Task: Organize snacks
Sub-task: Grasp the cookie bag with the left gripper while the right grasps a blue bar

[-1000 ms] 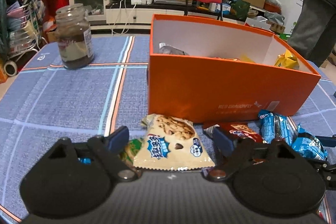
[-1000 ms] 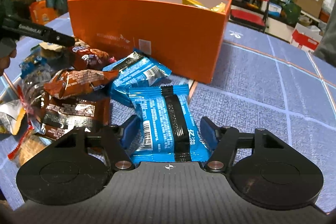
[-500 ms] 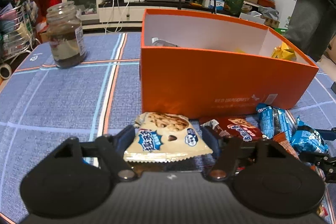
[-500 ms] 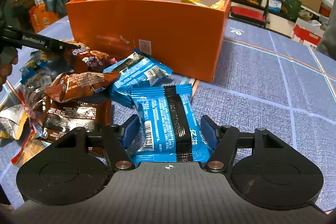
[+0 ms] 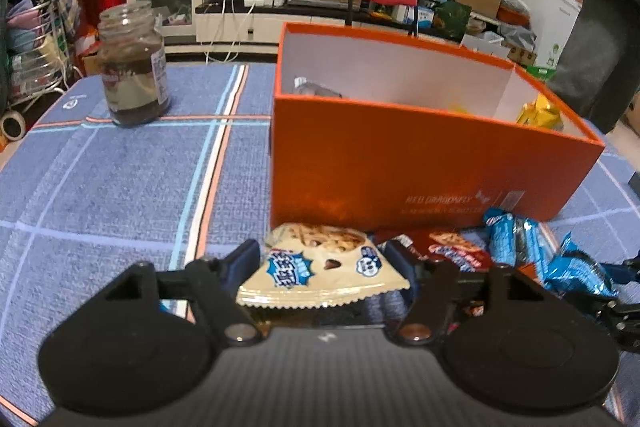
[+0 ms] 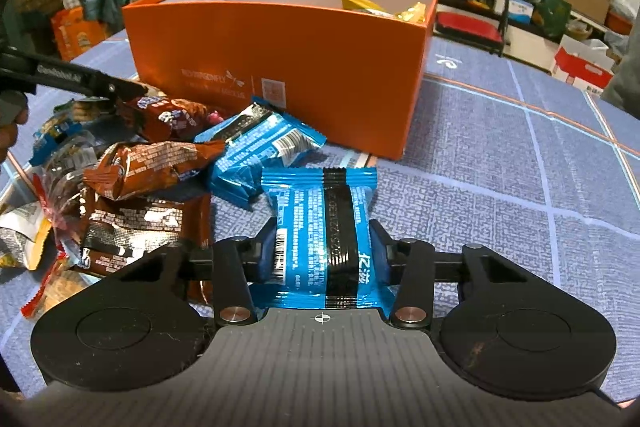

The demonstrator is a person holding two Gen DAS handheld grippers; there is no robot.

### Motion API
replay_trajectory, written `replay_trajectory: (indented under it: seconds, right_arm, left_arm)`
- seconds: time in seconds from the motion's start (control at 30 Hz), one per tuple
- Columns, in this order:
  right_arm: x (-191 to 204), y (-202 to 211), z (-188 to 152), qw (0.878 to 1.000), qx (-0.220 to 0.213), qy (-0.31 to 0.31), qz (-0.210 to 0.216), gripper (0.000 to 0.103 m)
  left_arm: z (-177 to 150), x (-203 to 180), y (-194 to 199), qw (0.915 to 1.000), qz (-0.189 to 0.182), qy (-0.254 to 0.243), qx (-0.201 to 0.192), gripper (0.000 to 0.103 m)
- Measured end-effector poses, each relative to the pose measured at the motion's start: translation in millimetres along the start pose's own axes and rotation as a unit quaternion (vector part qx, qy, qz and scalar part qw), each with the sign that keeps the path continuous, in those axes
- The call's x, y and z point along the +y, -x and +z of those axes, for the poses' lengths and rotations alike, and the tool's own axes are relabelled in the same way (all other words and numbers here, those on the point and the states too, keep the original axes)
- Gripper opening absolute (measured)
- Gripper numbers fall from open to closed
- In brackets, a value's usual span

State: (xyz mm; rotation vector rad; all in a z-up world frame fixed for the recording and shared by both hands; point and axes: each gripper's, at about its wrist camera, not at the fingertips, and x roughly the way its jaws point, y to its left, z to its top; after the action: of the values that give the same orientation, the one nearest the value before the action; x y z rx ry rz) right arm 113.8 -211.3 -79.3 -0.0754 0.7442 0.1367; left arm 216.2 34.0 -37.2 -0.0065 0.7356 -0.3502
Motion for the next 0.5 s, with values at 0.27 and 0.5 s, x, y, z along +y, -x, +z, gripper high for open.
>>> replay_trajectory:
  seconds: [0.27, 0.5]
  right_arm:
    - [2.3, 2.8, 0.7, 1.0, 0.005, 0.016, -0.014, 0.03]
    - [2.1, 2.5, 0.0, 1.0, 0.009, 0.008, -0.017, 0.031]
  left_arm:
    - [-0.5, -9.5, 11.9, 0.9996, 0.003, -0.028, -0.008, 0.067]
    - [-6.2, -0.2, 2.8, 0.9993, 0.0, -0.012, 0.037, 0.067]
